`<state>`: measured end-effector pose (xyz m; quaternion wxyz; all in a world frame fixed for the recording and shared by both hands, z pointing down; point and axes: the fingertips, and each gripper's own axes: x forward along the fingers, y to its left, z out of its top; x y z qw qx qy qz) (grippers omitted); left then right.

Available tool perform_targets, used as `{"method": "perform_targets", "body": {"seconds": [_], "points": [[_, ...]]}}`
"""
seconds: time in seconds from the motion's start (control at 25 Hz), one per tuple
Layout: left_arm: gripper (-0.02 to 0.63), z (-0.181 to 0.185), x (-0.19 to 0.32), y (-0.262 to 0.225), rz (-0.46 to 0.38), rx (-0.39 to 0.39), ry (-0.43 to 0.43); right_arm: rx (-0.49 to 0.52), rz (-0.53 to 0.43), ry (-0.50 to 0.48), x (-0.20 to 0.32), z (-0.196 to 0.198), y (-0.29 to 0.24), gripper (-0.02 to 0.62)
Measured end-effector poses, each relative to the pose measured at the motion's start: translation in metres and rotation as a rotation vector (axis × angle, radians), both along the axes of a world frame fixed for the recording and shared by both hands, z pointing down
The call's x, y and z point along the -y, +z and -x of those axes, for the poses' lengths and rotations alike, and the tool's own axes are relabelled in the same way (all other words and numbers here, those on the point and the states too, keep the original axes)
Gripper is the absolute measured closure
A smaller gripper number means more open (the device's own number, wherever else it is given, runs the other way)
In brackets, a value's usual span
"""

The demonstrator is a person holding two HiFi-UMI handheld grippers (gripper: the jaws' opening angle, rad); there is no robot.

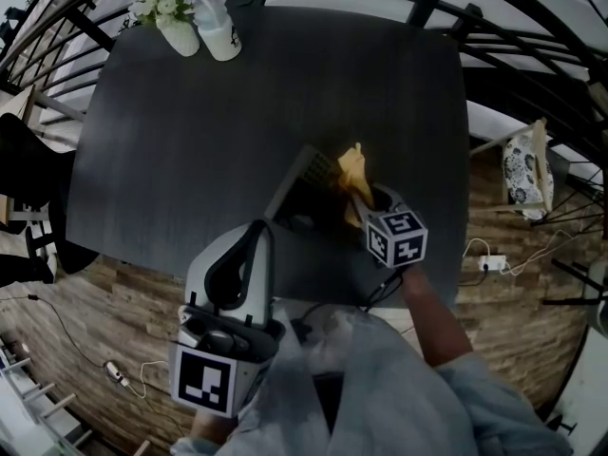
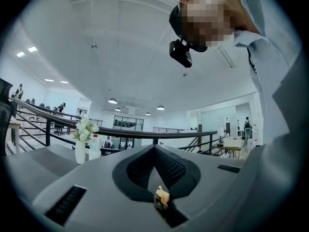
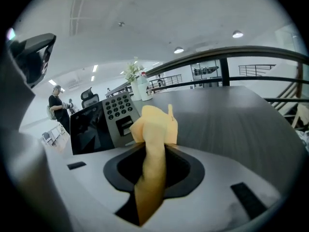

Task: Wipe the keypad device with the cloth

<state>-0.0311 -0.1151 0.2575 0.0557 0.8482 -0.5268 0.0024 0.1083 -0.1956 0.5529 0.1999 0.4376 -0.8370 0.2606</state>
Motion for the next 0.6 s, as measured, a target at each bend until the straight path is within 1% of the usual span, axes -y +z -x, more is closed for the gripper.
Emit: {"method": "perform_targets", "body": {"seconds": [0.28, 0.44, 0.6], "points": [[0.593, 0.000, 0.000, 0.000, 0.000, -0.005, -0.004, 0.027, 0.045, 0.017, 0.008, -0.003, -0.001, 0.495], [0.592, 0.000, 0.000, 0.000, -0.002, -0.004, -0.004, 0.027, 0.042, 0.019, 0.015, -0.002, -0.007, 0.495], [0.593, 0.002, -0.002, 0.000, -0.003, -0.003, -0.005, 0.048, 0.029, 0.023, 0.022, 0.004, -0.017, 0.495]]}}
